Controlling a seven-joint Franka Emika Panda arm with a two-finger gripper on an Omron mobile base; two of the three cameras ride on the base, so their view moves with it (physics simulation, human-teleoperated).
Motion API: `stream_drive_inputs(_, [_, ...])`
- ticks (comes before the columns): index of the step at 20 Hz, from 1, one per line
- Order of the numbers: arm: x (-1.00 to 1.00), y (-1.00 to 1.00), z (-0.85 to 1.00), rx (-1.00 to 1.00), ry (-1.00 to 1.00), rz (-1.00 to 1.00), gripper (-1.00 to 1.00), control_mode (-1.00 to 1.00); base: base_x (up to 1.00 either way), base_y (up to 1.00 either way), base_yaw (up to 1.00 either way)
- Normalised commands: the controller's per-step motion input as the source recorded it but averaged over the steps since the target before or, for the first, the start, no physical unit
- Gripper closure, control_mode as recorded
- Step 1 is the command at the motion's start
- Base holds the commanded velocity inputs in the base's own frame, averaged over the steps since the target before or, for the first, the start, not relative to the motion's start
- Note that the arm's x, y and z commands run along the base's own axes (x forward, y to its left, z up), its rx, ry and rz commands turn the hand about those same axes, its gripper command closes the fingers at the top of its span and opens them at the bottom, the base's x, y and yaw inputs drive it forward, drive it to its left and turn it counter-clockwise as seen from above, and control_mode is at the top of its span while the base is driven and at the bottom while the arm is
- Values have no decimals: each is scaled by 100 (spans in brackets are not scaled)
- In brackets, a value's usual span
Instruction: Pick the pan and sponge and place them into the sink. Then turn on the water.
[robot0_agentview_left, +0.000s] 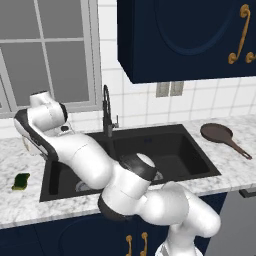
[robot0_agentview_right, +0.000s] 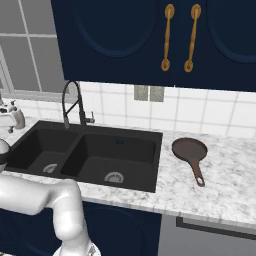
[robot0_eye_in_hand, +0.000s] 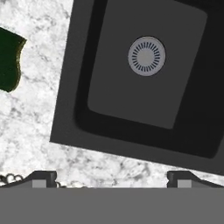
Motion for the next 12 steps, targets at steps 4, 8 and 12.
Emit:
stream_drive_inputs(4, [0,6,-24,18,-5,0,-100,-100,0,0,0])
stream_drive_inputs(8, [0,40,-24,13,-10,4,-100,-100,0,0,0])
stream_drive_inputs(12, [0,72,-9,0,-2,7,-100,-100,0,0,0])
